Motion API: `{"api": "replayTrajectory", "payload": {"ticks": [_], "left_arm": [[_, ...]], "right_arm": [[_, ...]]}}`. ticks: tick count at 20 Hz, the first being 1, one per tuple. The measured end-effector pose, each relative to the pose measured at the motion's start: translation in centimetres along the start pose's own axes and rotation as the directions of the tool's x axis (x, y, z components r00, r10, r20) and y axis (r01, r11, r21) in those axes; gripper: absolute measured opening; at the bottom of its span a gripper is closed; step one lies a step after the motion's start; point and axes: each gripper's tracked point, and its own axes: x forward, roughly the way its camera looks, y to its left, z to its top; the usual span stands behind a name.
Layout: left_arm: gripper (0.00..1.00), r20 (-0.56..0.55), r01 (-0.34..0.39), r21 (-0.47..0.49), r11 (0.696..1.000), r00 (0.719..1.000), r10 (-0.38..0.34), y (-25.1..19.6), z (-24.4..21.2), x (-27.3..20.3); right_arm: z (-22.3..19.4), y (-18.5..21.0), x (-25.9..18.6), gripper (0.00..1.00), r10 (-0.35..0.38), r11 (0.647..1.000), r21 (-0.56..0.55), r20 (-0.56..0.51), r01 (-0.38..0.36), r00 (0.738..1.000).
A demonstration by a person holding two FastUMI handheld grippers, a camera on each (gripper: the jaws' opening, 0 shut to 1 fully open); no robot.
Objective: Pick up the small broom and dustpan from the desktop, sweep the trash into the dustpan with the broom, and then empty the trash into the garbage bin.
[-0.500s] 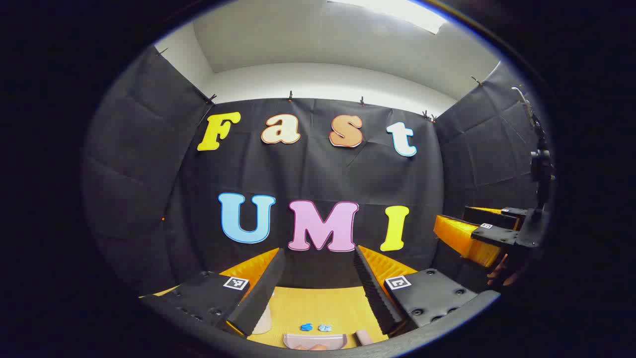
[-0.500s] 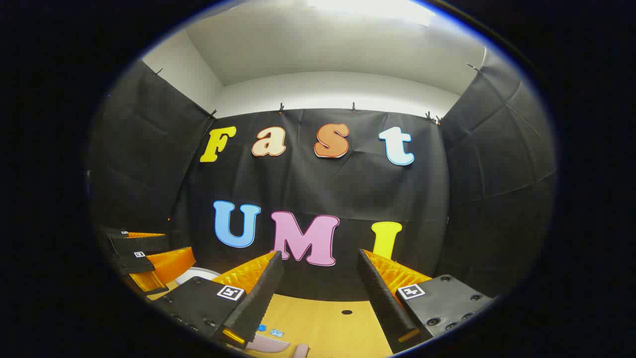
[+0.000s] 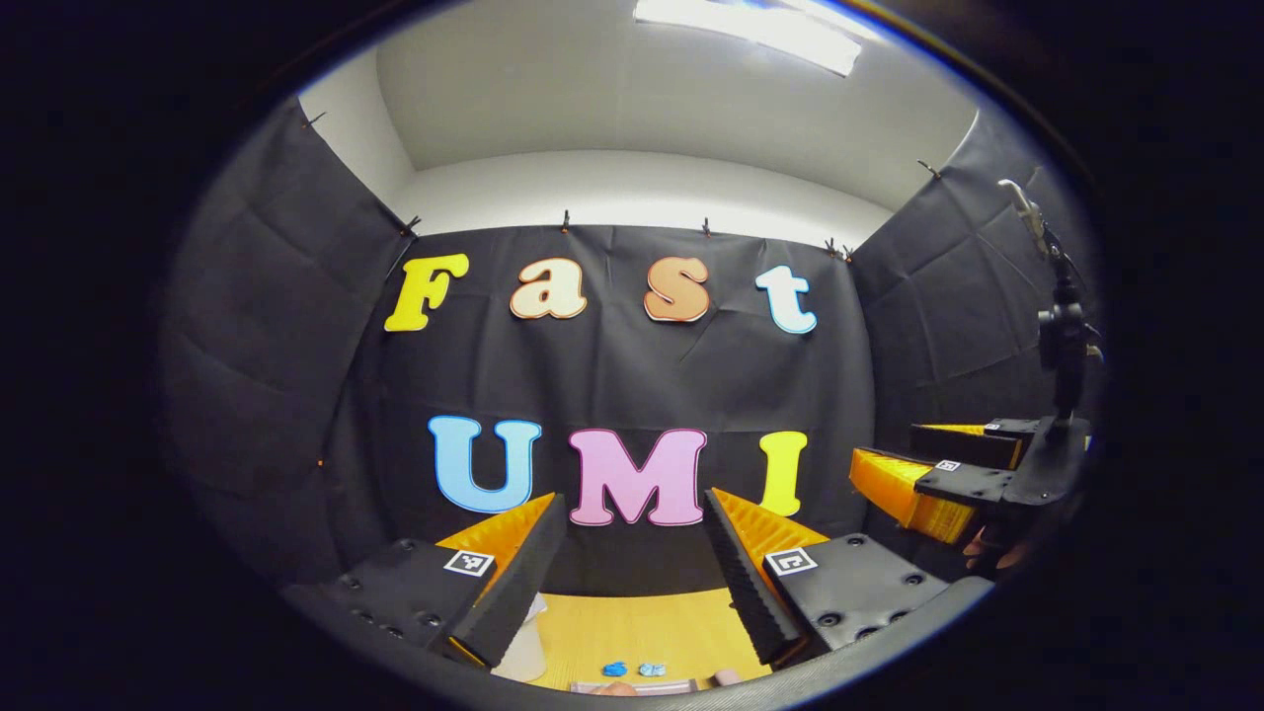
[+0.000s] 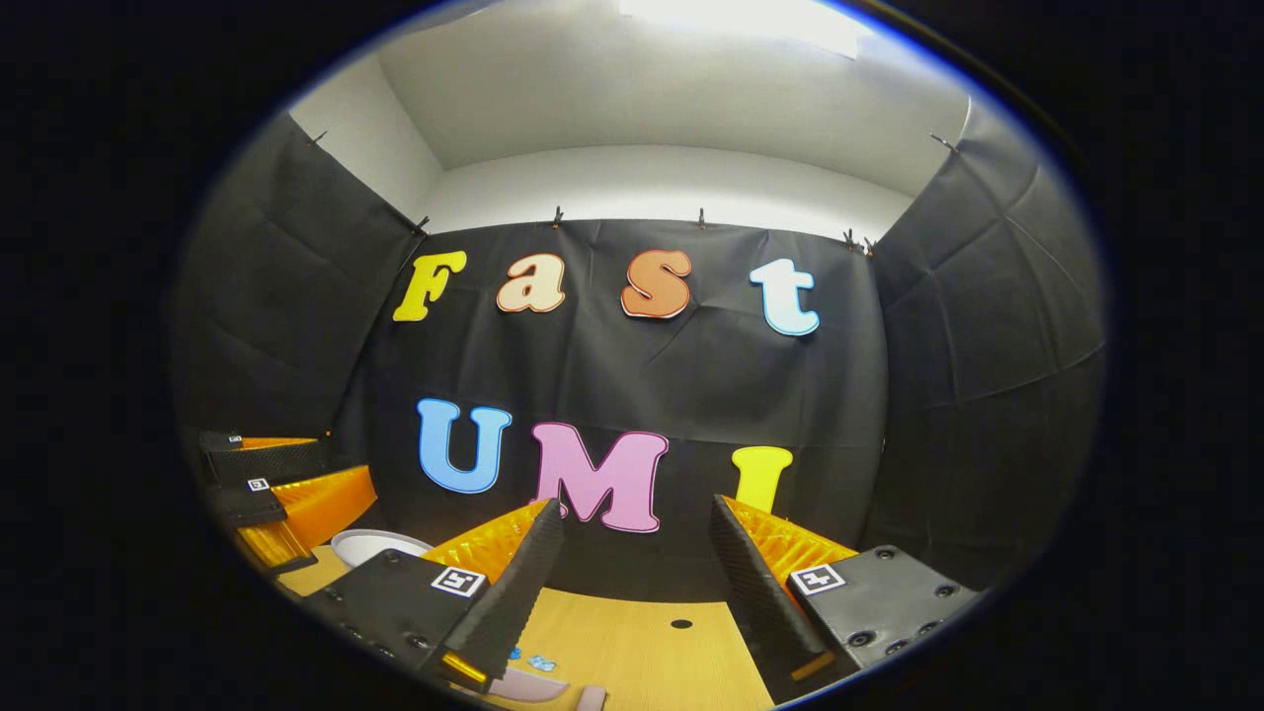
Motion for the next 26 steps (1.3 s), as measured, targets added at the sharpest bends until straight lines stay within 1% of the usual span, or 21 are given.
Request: {"api": "replayTrajectory", "payload": {"ticks": [3,4,5,6,7,8,9,10,11,12,13,14,15,17,18,19,20,21,24,25,26], "left_arm": [[0.82,0.045,-0.001,0.005,1.0,0.999,0.001,-0.1,1.0,-0.3],[0.82,0.052,-0.005,0.01,1.0,0.999,0.004,0.0,1.0,-0.4],[0.82,0.053,-0.01,0.015,1.0,0.999,0.009,0.1,1.2,-0.5],[0.8,0.055,-0.015,0.019,1.0,0.998,0.014,0.1,1.2,-0.6],[0.8,0.049,-0.02,0.023,1.0,0.999,0.019,0.2,1.2,-0.6],[0.8,0.043,-0.021,0.025,0.999,0.999,0.02,0.2,1.1,-0.7],[0.8,0.041,-0.019,0.02,1.0,0.999,0.018,0.1,0.9,-0.7],[0.82,0.043,-0.014,0.012,1.0,0.999,0.014,0.0,1.0,-0.8],[0.8,0.047,-0.012,0.006,1.0,0.999,0.012,0.0,1.1,-1.0],[0.8,0.05,-0.011,0.005,1.0,0.999,0.011,0.1,1.2,-1.1],[0.82,0.053,-0.015,0.008,1.0,0.998,0.014,0.2,1.4,-1.1],[0.8,0.057,-0.016,0.011,1.0,0.998,0.015,0.3,1.6,-1.2],[0.82,0.059,-0.014,0.01,1.0,0.998,0.014,0.2,1.6,-1.2],[0.8,0.057,-0.01,0.006,1.0,0.998,0.009,0.1,1.5,-1.3],[0.8,0.053,-0.009,0.003,1.0,0.999,0.008,0.1,1.6,-1.2],[0.8,0.049,-0.009,0.004,1.0,0.999,0.009,0.2,1.4,-1.2],[0.8,0.045,-0.012,0.007,1.0,0.999,0.012,0.3,1.5,-1.2],[0.8,0.042,-0.014,0.01,1.0,0.999,0.014,0.5,1.4,-1.4],[0.8,0.03,-0.011,0.009,1.0,0.999,0.01,0.5,1.1,-1.6],[0.82,0.027,-0.008,0.008,1.0,1.0,0.007,0.5,1.1,-1.5],[0.8,0.025,-0.008,0.01,1.0,1.0,0.007,0.6,1.1,-1.4]], "right_arm": [[0.4,-0.1,0.0,0.96,-0.002,1.0,0.007,0.011,0.002,1.0],[0.5,-0.1,-0.1,0.92,-0.001,1.0,0.013,0.011,0.001,1.0],[0.5,0.0,-0.1,0.92,0.001,1.0,0.02,0.01,-0.001,1.0],[0.5,-0.1,-0.3,0.92,0.001,1.0,0.026,0.009,-0.001,1.0],[0.5,-0.2,-0.2,0.96,0.001,1.0,0.03,0.007,-0.001,1.0],[0.4,-0.2,-0.3,0.92,0.002,0.999,0.032,0.005,-0.002,1.0],[0.5,-0.2,-0.4,0.96,0.007,0.999,0.035,0.006,-0.007,1.0],[0.6,-0.2,-0.6,0.96,0.009,0.999,0.035,0.009,-0.009,1.0],[0.7,-0.3,-0.6,0.96,0.007,0.999,0.032,0.009,-0.007,1.0],[0.7,-0.4,-0.6,0.96,0.006,1.0,0.029,0.011,-0.006,1.0],[0.7,-0.2,-0.6,0.92,0.009,0.999,0.03,0.013,-0.01,1.0],[0.9,-0.1,-0.6,0.96,0.011,0.999,0.03,0.016,-0.012,1.0],[1.0,0.0,-0.7,0.96,0.014,0.999,0.03,0.018,-0.015,1.0],[1.3,0.4,-0.8,0.96,0.026,0.999,0.026,0.028,-0.027,0.999],[1.5,0.6,-0.9,0.92,0.034,0.999,0.022,0.033,-0.034,0.999],[1.7,0.9,-0.9,0.92,0.039,0.999,0.018,0.04,-0.04,0.998],[1.8,1.0,-1.0,0.96,0.045,0.999,0.012,0.045,-0.045,0.998],[1.8,1.2,-1.0,0.92,0.049,0.999,0.007,0.049,-0.05,0.998],[1.9,1.7,-1.2,0.95,0.06,0.998,-0.007,0.055,-0.059,0.997],[1.9,1.7,-1.1,0.95,0.062,0.998,-0.012,0.055,-0.061,0.997],[1.9,2.0,-1.1,0.96,0.065,0.998,-0.013,0.057,-0.064,0.996]]}}
